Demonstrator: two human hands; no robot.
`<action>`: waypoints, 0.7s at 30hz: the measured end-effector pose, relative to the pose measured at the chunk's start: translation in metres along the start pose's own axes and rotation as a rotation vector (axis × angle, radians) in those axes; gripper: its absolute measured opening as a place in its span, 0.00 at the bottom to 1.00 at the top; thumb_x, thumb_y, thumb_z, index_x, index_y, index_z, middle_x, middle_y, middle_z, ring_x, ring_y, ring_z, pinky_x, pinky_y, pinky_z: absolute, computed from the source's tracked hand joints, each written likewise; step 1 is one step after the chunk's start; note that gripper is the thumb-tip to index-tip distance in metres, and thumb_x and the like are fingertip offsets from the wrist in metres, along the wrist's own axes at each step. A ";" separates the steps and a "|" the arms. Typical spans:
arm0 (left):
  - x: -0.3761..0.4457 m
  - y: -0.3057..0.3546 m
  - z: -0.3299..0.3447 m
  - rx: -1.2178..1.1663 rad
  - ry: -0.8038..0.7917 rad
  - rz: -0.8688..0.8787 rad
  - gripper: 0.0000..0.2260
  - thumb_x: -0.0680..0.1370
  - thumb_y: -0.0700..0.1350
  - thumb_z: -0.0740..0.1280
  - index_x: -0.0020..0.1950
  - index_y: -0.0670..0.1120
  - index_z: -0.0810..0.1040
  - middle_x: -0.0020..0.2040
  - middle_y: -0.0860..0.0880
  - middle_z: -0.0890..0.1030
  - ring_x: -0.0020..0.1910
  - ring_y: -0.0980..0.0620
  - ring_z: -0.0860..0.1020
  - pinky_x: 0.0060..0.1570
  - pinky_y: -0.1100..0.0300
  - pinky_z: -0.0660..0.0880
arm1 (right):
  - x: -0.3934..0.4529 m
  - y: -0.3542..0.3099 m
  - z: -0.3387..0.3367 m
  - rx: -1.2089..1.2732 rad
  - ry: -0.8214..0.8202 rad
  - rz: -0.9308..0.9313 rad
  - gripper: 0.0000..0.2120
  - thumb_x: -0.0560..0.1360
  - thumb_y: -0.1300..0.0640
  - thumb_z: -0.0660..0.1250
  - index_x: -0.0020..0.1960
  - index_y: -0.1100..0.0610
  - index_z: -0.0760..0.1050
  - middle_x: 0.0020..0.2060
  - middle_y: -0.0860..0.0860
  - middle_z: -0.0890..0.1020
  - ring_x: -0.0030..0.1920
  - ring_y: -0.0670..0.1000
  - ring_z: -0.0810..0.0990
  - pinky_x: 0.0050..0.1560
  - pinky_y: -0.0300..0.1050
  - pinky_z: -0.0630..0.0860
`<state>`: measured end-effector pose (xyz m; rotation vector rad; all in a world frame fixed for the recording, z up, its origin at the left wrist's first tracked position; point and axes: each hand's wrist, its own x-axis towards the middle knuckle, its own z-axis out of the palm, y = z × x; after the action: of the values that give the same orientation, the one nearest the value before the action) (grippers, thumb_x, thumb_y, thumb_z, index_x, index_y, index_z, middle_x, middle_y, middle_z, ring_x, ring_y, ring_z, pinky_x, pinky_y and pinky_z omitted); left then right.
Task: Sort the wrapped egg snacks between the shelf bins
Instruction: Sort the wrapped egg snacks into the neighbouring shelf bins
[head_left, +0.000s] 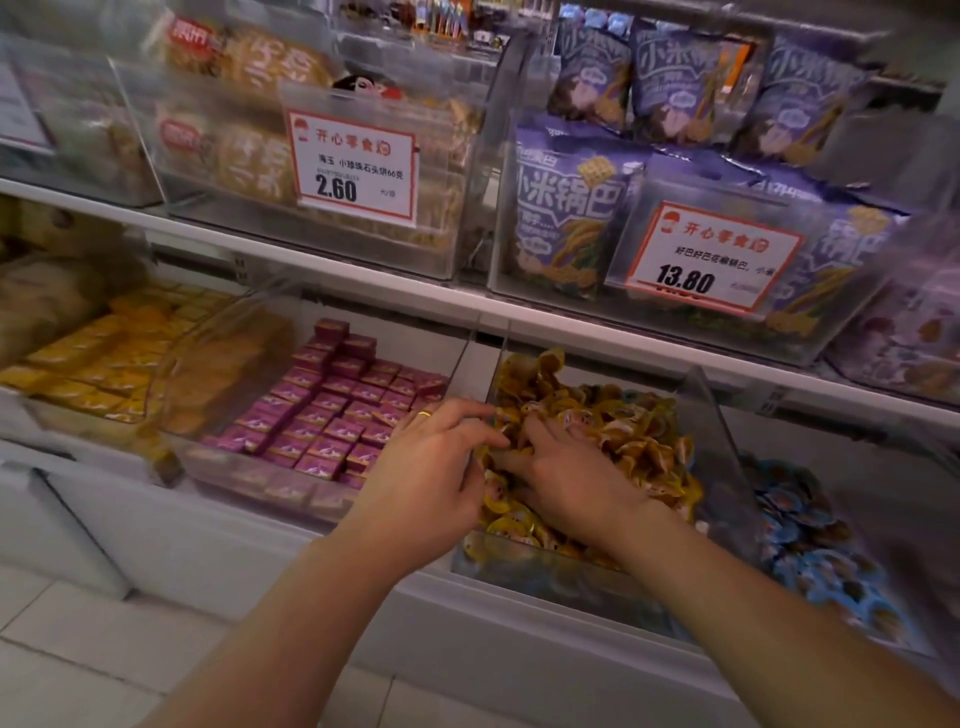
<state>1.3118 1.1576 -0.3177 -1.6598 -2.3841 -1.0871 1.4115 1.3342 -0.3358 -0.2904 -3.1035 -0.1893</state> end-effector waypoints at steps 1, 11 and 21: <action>0.000 0.001 0.000 -0.006 0.005 -0.005 0.16 0.75 0.43 0.62 0.60 0.54 0.81 0.67 0.56 0.75 0.67 0.52 0.72 0.66 0.47 0.69 | 0.000 0.000 -0.001 0.025 0.000 0.006 0.19 0.81 0.48 0.59 0.71 0.41 0.69 0.62 0.54 0.68 0.66 0.58 0.65 0.69 0.60 0.64; 0.002 0.004 0.006 0.008 0.027 -0.019 0.16 0.74 0.45 0.61 0.58 0.55 0.81 0.65 0.57 0.76 0.65 0.52 0.74 0.66 0.50 0.66 | -0.003 0.005 -0.004 0.049 -0.078 -0.026 0.23 0.77 0.46 0.65 0.71 0.38 0.67 0.70 0.49 0.62 0.69 0.54 0.62 0.71 0.57 0.61; 0.001 0.002 0.008 0.057 0.007 0.043 0.14 0.75 0.44 0.63 0.58 0.55 0.82 0.67 0.58 0.75 0.69 0.55 0.69 0.65 0.59 0.56 | 0.006 0.010 -0.001 0.175 -0.066 0.116 0.22 0.76 0.48 0.69 0.69 0.40 0.69 0.70 0.50 0.63 0.67 0.57 0.68 0.67 0.54 0.69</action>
<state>1.3154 1.1634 -0.3223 -1.6778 -2.3405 -1.0077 1.4072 1.3449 -0.3336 -0.4777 -3.1271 0.0960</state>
